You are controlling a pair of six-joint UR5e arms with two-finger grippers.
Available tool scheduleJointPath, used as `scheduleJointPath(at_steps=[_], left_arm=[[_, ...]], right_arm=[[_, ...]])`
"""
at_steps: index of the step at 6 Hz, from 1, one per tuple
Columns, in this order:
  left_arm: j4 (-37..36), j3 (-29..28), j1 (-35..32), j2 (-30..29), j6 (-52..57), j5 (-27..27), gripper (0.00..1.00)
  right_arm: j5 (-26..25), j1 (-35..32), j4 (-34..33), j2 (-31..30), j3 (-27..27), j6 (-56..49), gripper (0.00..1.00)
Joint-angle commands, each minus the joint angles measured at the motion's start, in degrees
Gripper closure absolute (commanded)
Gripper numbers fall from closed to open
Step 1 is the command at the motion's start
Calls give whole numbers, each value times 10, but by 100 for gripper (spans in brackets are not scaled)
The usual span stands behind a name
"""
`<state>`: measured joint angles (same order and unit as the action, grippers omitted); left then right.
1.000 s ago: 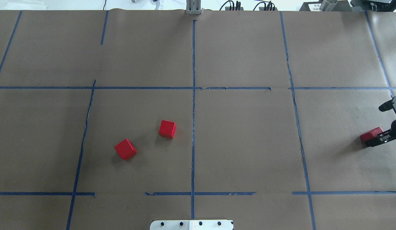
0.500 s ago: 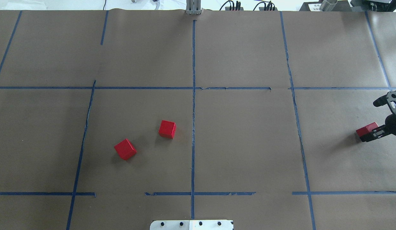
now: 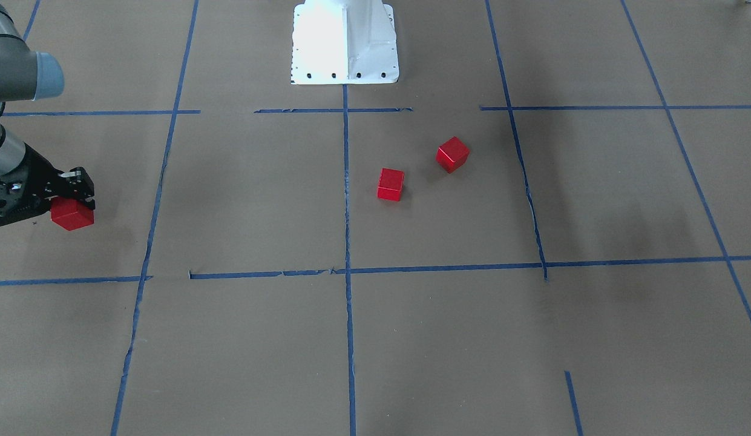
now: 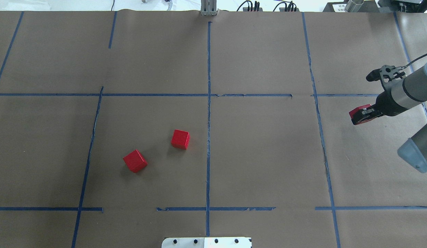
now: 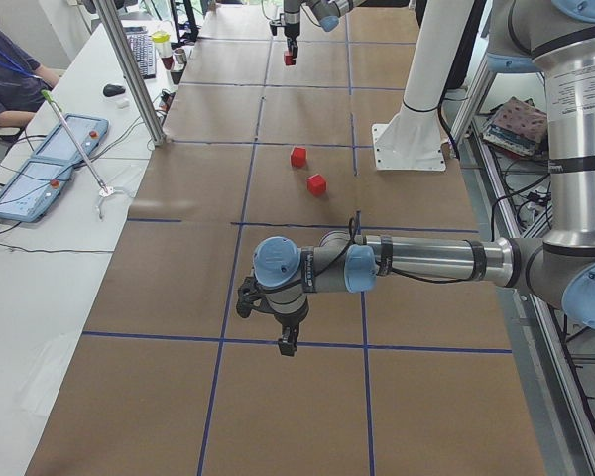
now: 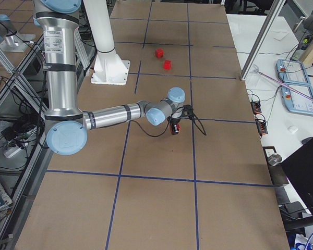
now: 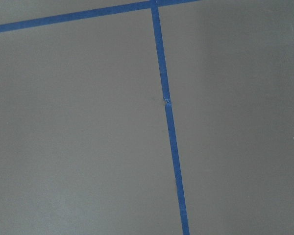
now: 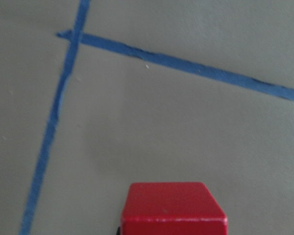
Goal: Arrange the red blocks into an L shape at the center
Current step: 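Carry the red cube with the right gripper toward the other two cubes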
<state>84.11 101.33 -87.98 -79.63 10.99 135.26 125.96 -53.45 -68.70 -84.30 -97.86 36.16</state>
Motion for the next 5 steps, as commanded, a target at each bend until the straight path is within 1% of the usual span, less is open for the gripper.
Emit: scheduleJointPath(at_steps=[1, 2, 3, 5], left_arm=[[0, 0, 0, 0, 0, 0, 0], [0, 0, 0, 0, 0, 0, 0], [0, 0, 0, 0, 0, 1, 0], [0, -1, 0, 0, 0, 1, 0]], right_arm=[[-15, 57, -78, 121, -1, 118, 100], [-64, 115, -102, 174, 6, 194, 100], [-99, 156, -128, 221, 8, 248, 100], [-152, 226, -144, 293, 30, 352, 100]])
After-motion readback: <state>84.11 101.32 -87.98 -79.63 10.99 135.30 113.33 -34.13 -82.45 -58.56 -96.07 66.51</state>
